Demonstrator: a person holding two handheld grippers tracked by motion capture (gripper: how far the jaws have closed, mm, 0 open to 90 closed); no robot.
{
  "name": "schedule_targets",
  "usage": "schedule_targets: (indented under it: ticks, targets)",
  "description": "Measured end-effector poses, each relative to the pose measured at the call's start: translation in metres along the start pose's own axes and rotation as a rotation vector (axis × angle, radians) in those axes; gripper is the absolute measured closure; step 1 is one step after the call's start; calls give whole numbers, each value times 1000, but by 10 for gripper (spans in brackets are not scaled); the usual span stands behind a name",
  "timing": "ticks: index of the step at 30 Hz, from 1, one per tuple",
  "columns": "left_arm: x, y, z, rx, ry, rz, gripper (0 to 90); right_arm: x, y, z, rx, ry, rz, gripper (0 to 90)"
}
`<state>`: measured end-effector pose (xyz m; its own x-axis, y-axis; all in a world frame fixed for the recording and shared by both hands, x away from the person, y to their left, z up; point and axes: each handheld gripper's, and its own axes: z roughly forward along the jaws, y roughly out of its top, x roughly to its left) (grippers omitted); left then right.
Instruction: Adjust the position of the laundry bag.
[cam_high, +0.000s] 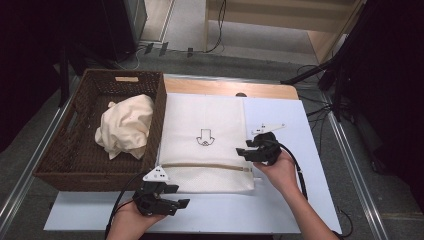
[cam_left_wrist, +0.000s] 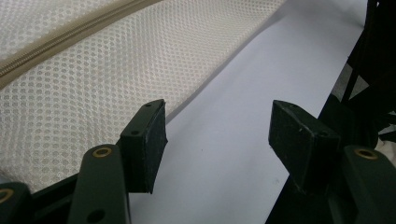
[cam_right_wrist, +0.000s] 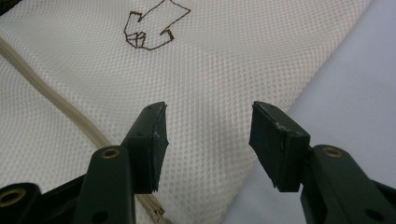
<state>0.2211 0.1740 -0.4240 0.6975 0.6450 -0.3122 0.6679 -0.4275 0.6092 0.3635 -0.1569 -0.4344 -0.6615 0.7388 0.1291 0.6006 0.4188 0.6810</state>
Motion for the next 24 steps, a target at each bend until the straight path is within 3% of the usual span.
schedule_targets:
  ticks: [3, 7, 10, 24]
  targets:
    - [0, 1, 0, -1, 0, 0, 369, 0, 3, 6, -16, 8, 20, 474]
    - [0, 1, 1, 1, -2, 3, 369, -2, 8, 14, 11, -25, -2, 472]
    - [0, 1, 1, 0, -2, 3, 370, -4, 10, 18, 13, -27, 16, 471]
    - [1, 1, -1, -3, -1, 4, 370, -16, 0, 43, 83, -101, 51, 456]
